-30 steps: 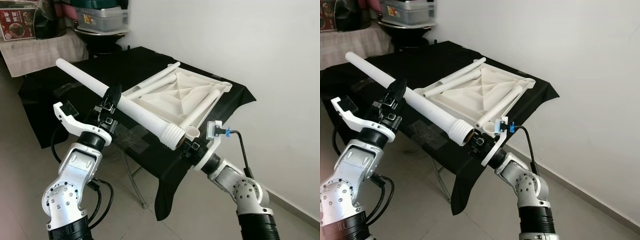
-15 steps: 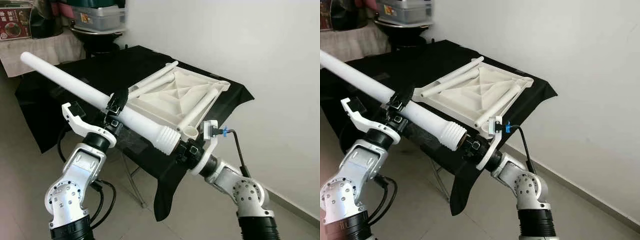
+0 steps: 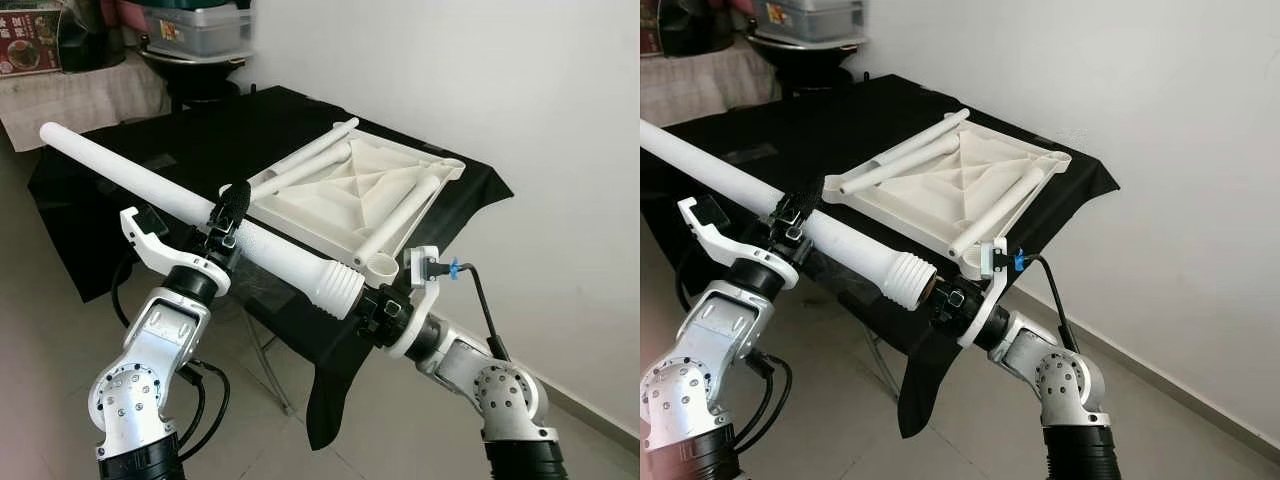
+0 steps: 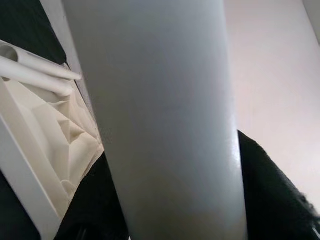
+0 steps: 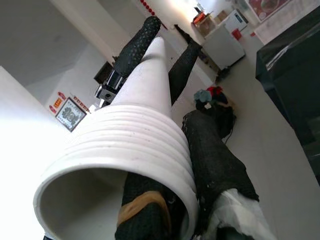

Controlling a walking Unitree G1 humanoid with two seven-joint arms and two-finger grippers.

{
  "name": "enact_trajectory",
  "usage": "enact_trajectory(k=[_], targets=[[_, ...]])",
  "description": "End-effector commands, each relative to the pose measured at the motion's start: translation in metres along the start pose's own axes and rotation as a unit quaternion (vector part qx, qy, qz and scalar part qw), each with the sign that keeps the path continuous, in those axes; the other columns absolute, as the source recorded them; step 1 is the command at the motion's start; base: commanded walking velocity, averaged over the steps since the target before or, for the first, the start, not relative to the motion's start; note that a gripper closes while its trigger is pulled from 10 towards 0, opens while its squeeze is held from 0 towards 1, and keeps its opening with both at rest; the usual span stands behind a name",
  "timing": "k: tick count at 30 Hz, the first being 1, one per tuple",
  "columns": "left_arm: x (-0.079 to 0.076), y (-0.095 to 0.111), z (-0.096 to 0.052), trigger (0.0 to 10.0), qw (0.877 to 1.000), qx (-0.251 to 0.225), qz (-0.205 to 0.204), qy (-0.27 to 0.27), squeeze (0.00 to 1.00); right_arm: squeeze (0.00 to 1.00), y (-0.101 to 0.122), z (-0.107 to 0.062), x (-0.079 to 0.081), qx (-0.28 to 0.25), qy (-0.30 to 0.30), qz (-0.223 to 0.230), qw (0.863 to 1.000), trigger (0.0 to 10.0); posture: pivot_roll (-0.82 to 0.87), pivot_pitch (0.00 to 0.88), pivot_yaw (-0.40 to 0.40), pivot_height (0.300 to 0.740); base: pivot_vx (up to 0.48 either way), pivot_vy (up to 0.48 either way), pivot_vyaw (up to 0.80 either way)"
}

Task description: Building children table

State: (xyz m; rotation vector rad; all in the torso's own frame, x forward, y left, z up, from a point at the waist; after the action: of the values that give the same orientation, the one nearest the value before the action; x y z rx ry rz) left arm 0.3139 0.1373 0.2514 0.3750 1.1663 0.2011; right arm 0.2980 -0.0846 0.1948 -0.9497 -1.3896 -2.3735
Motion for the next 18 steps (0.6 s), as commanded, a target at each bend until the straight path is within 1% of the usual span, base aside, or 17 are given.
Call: enact_trajectory(k=[1,8,11,12,13,14,15,16,17,18], targets=[[0.006,-0.008,-0.003,0.0,1.000,0.006,-0.004,0.019,0.00,0.00,0.002,0.001,0.002,0.003,0.006,-0.005,1.000,0.0,0.04,0.067,-0.066,0.740,0.000,0.000,0.00],[0.008,-0.002,-0.006,0.0,0.999,-0.008,-0.011,0.029,0.00,0.00,0.008,0.000,-0.004,-0.011,-0.007,-0.013,1.000,0.0,0.04,0.065,-0.067,0.740,0.000,0.000,0.00],[0.008,0.000,-0.006,0.0,0.999,-0.010,-0.012,0.031,0.00,0.00,0.010,0.001,-0.009,-0.010,-0.023,-0.025,0.999,0.0,0.04,0.065,-0.068,0.740,0.000,0.000,0.00],[0.008,-0.001,-0.006,0.0,0.999,-0.004,-0.010,0.032,0.00,0.00,0.009,0.001,-0.014,-0.006,-0.041,-0.033,0.999,1.8,0.04,0.059,-0.069,0.740,0.000,0.000,0.00],[0.008,-0.002,-0.005,10.0,0.999,0.002,-0.004,0.035,0.00,0.00,0.011,0.002,-0.023,-0.009,-0.072,-0.043,0.996,10.0,0.05,0.057,-0.070,0.740,0.000,0.000,0.00],[0.008,-0.002,-0.005,10.0,0.999,0.002,-0.004,0.035,0.00,0.00,0.011,0.002,-0.023,-0.009,-0.072,-0.043,0.996,10.0,0.05,0.057,-0.070,0.740,0.000,0.000,0.00],[0.008,-0.002,-0.005,10.0,0.999,0.006,-0.001,0.037,0.00,0.00,0.012,0.002,-0.029,-0.011,-0.092,-0.050,0.994,10.0,0.05,0.057,-0.070,0.740,0.000,0.000,0.00],[0.008,-0.002,-0.005,10.0,0.999,0.006,-0.001,0.037,0.00,0.00,0.012,0.002,-0.029,-0.011,-0.092,-0.050,0.994,10.0,0.05,0.057,-0.070,0.740,0.000,0.000,0.00],[0.009,-0.002,-0.005,10.0,0.999,0.008,0.004,0.039,0.00,1.00,0.013,0.002,-0.036,-0.013,-0.111,-0.051,0.992,10.0,0.05,0.050,-0.070,0.740,0.000,0.000,0.00],[0.009,-0.002,-0.005,10.0,0.999,0.008,0.004,0.039,0.00,1.00,0.013,0.002,-0.036,-0.013,-0.111,-0.051,0.992,10.0,0.05,0.050,-0.070,0.740,0.000,0.000,0.00]])
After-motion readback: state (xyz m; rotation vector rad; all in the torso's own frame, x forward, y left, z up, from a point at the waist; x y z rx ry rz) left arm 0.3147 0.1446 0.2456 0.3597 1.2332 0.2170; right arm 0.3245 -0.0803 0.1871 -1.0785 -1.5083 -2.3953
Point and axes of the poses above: a point about 5 cm out from each wrist's last joint towards the gripper, its own z axis pointing out of the wrist towards the gripper, its own y axis along the axis of the wrist's last joint, x = y × z, the point moved 3 cm from there along z, pointing out of the wrist towards the gripper, and after that the axes turned 3 degrees about z, right-handed, at the moved point
